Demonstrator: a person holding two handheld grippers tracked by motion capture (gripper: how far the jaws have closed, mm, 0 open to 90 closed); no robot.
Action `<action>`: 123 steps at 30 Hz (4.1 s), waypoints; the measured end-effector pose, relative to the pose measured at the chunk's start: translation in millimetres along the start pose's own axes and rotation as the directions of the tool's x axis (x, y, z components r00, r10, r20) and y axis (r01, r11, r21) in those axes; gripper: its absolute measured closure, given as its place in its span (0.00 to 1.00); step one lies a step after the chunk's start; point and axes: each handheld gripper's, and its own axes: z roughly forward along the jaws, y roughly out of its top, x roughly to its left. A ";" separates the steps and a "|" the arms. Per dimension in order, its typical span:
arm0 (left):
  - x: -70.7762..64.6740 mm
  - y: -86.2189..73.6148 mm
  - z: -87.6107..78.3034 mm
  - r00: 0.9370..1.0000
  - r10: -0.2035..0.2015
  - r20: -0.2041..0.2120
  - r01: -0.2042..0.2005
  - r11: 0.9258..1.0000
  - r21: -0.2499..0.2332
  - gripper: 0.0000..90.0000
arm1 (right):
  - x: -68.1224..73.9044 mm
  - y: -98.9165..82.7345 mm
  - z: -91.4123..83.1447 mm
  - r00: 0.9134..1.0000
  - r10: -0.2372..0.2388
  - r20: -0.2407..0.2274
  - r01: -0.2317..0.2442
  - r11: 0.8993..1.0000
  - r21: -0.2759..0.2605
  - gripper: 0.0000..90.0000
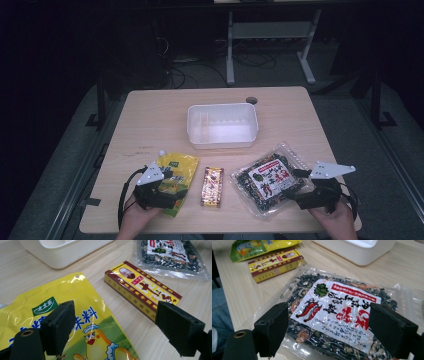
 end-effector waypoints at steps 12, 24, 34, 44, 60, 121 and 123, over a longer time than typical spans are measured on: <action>-2.4 4.4 6.5 1.000 0.000 0.017 0.000 1.000 0.002 0.18 | -7.0 -3.8 4.3 0.999 0.033 -0.017 -0.033 0.999 0.001 0.18; -10.0 5.7 5.1 1.000 0.016 0.023 -0.016 1.000 0.003 0.19 | -10.7 3.6 7.9 0.999 0.046 -0.002 -0.046 0.999 0.018 0.21; -20.3 13.4 8.6 0.998 0.039 0.044 -0.039 0.999 0.006 0.20 | -22.0 15.8 7.6 0.996 0.083 0.023 -0.083 0.996 0.023 0.24; -35.3 31.9 25.6 0.992 0.084 0.091 -0.089 0.995 0.053 0.22 | -41.8 21.3 1.2 0.987 0.129 0.094 -0.134 0.990 0.054 0.28; -66.5 80.3 86.6 0.973 0.132 0.188 -0.159 0.977 0.139 0.32 | -72.0 14.6 -4.3 0.944 0.255 0.210 -0.289 0.946 0.150 0.41; -77.8 121.9 173.1 0.960 0.048 0.276 -0.125 0.955 0.270 0.22 | -50.8 25.2 -83.0 0.956 0.236 0.174 -0.259 0.958 0.125 1.00; -76.2 123.2 175.2 0.960 0.051 0.276 -0.129 0.953 0.273 0.22 | -46.7 32.9 -89.9 0.963 0.213 0.164 -0.232 0.967 0.108 1.00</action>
